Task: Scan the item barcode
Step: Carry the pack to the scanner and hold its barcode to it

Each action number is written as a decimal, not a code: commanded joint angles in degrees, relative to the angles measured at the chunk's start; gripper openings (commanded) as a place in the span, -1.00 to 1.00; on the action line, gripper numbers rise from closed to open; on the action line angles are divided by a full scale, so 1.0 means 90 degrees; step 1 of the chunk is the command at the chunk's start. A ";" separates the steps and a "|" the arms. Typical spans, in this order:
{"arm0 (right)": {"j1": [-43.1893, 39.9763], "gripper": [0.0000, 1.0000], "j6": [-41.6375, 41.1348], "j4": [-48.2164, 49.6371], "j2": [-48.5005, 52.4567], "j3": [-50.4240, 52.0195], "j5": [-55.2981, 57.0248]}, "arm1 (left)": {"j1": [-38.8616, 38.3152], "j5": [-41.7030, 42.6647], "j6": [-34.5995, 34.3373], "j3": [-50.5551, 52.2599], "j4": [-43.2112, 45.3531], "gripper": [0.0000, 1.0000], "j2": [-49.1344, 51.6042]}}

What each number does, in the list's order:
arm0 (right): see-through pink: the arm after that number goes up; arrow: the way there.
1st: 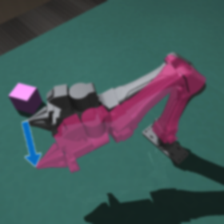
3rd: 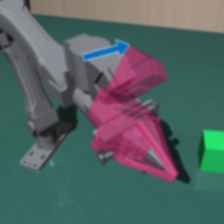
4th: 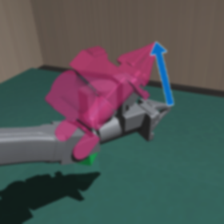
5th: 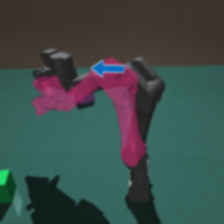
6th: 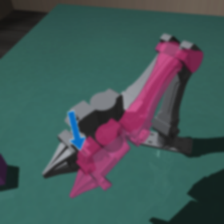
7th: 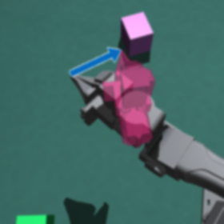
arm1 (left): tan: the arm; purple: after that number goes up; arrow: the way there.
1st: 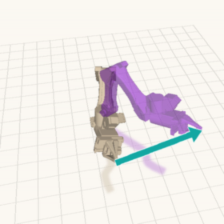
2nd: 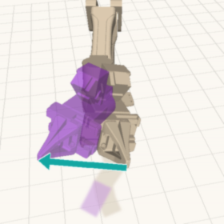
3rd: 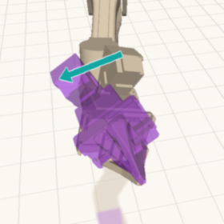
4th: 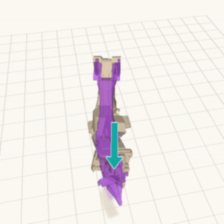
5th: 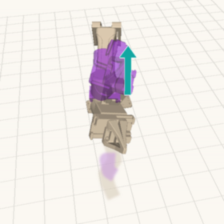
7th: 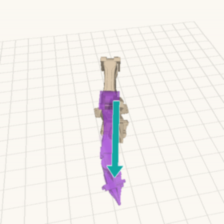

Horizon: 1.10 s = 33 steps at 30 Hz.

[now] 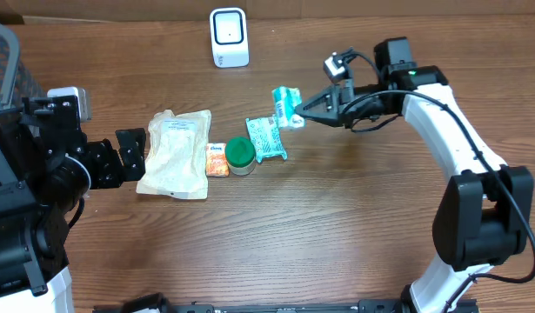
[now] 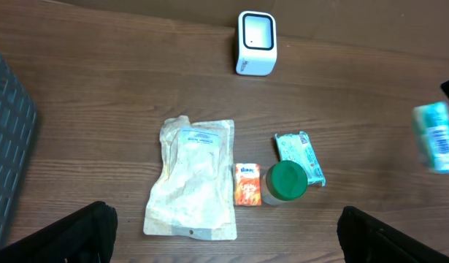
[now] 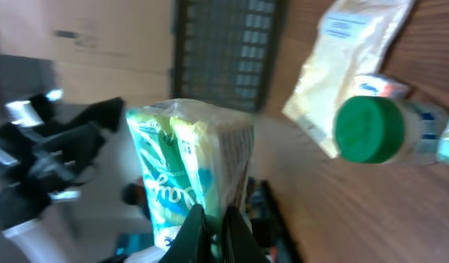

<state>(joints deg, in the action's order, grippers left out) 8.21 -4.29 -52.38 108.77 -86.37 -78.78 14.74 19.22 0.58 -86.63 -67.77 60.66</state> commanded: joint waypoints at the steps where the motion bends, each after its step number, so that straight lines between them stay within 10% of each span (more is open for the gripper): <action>1: 0.0493 -0.92 -0.0663 0.0175 -0.0192 -0.0430 0.1324 | 0.0036 -0.0036 0.0129 -0.0124 0.0005 0.99 0.0010; 17: 0.2472 -0.92 -0.0576 0.0794 0.0202 -0.3835 0.9634 | 0.0036 -0.0039 0.0129 -0.0124 0.0002 0.99 0.0010; 33: 0.2523 -0.92 0.4017 0.5413 0.2892 -0.3827 1.0800 | 0.0036 -0.0039 0.0129 -0.0124 0.0002 0.99 0.0010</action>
<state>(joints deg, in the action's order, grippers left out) 31.05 19.62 -8.86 131.35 -120.14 16.56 14.74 19.20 0.58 -86.63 -67.79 60.69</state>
